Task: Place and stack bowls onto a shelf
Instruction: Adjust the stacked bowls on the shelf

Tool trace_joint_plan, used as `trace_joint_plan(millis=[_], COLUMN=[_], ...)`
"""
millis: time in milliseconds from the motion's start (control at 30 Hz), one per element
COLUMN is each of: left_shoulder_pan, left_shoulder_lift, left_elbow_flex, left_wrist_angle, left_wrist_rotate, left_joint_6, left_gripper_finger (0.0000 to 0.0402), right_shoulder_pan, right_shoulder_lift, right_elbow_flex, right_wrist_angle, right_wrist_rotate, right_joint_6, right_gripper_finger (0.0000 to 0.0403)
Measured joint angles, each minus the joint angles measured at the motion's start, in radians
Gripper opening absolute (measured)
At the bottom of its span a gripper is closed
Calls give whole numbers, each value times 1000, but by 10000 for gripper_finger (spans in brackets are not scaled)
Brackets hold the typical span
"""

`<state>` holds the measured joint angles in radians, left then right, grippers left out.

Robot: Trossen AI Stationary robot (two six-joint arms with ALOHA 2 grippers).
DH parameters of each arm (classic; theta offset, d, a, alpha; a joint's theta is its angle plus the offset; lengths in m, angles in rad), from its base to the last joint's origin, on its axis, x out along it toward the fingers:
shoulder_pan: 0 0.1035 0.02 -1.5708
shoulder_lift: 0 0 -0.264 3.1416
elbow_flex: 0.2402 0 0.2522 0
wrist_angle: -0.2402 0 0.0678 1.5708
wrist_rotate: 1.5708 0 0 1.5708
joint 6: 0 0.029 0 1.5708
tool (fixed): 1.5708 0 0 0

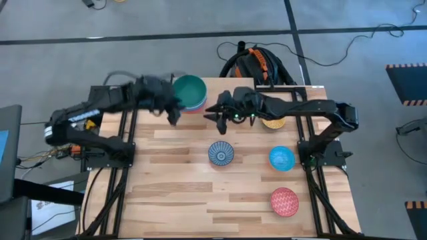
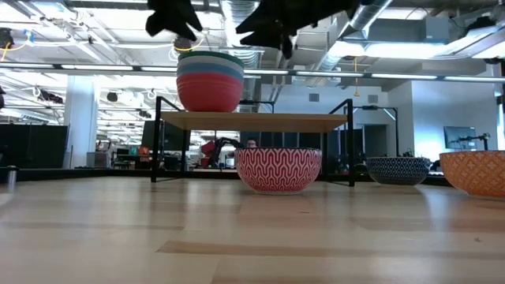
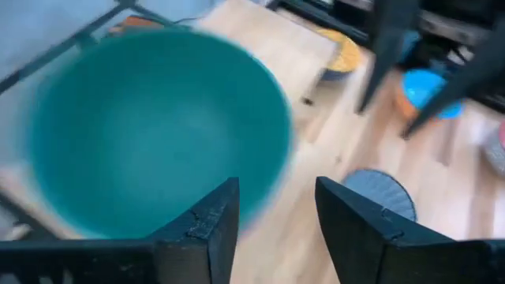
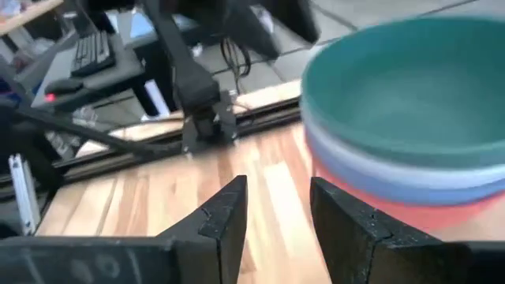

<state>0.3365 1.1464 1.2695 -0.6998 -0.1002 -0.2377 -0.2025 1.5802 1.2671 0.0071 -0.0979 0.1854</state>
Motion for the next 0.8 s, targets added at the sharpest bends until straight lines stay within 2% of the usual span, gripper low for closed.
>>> trace_joint_plan(millis=[167,300,433,800], left_shoulder_pan=[-101,-119,-102,21], left_shoulder_lift=[-90,-106,-89,-13], left_elbow_flex=[-256,-375,-416,-424], left_wrist_angle=[171,267,289,379], left_wrist_rotate=[-60,-84,-126,-124], left_joint_6=[-83,-145,-163,-76], left_gripper_finger=[133,119,109,98], right_shoulder_pan=[3,-19,-58,-162], right_shoulder_lift=[67,118,153,163], right_elbow_flex=[-1,0,0,2], right_wrist_angle=[-20,-18,-3,63], right_wrist_rotate=[-33,-58,-79,-89], right_joint_6=[20,24,24,-11], right_gripper_finger=[160,160,160,160])
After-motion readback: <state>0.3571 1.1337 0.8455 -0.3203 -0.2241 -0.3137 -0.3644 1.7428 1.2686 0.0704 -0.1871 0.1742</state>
